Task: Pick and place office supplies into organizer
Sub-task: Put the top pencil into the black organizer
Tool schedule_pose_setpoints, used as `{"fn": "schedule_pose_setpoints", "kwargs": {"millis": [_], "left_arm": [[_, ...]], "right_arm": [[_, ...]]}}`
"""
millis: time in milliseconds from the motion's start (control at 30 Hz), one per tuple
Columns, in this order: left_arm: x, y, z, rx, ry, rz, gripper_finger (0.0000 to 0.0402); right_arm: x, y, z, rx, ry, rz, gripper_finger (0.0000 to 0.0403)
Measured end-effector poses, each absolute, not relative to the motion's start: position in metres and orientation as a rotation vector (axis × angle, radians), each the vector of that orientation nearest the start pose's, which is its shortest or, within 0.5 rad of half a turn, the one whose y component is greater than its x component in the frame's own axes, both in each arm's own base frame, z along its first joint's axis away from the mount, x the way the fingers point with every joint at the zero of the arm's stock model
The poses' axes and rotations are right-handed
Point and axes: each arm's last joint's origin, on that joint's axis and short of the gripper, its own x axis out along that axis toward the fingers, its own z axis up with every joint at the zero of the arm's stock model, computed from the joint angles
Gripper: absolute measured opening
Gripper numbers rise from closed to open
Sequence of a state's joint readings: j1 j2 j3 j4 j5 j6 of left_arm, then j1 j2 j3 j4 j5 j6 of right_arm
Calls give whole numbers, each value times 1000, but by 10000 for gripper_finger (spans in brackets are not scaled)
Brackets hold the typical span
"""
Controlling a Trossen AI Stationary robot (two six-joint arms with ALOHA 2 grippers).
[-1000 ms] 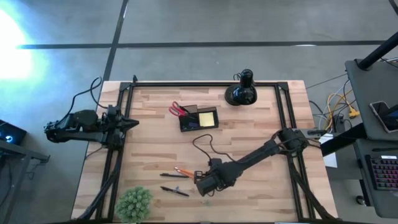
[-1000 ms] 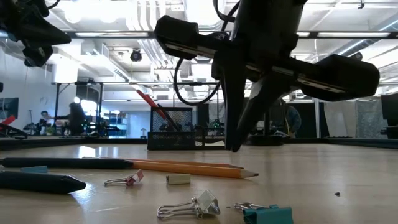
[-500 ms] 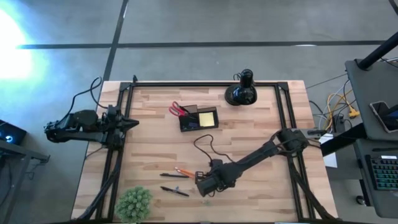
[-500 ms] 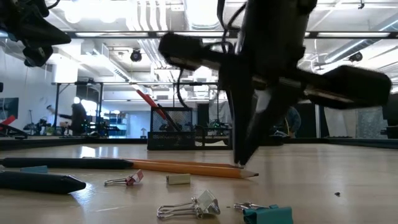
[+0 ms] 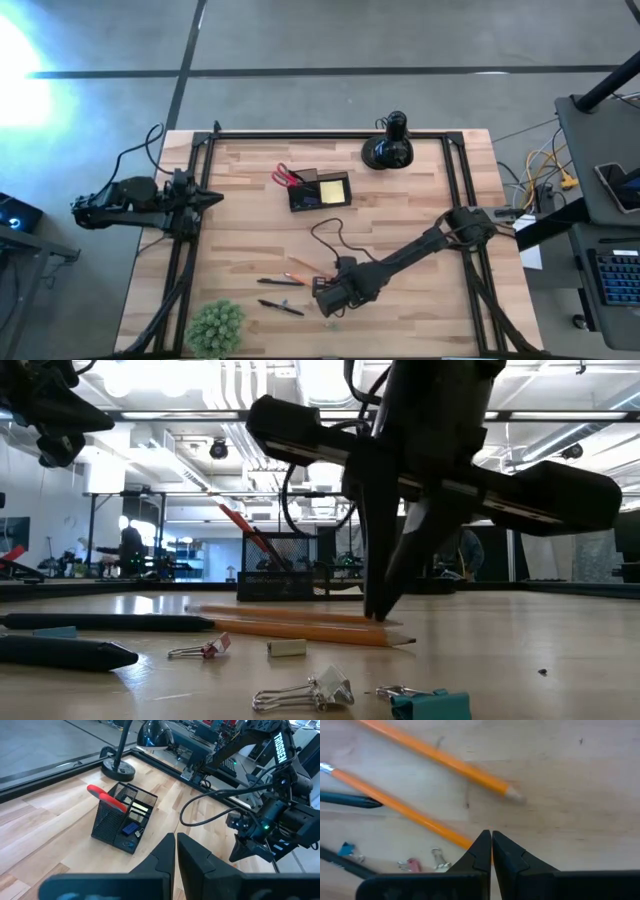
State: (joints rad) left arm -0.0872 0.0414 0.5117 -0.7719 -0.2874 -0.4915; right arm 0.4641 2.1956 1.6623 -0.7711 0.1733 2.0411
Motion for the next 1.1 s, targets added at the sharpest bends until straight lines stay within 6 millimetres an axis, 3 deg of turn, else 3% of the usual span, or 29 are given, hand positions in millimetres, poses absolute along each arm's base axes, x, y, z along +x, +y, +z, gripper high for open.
{"fn": "schedule_pose_setpoints", "kwargs": {"millis": [267,467,767,867,967,1100], "left_arm": [[39,5,250,-430,242,267,4],[39,5,250,-430,242,268,4],[39,5,250,-430,242,268,4],[39,5,250,-430,242,268,4],[39,5,250,-430,242,268,4],[39,5,250,-430,242,268,4]], "right_arm": [[384,181,162,1244,894,-1227,8],[390,171,159,1227,881,-1201,8],[401,116,154,1094,806,-1310,8],[405,118,154,1119,836,-1253,8],[398,133,152,1172,921,-1252,8],[388,153,149,1243,897,-1297,8]]}}
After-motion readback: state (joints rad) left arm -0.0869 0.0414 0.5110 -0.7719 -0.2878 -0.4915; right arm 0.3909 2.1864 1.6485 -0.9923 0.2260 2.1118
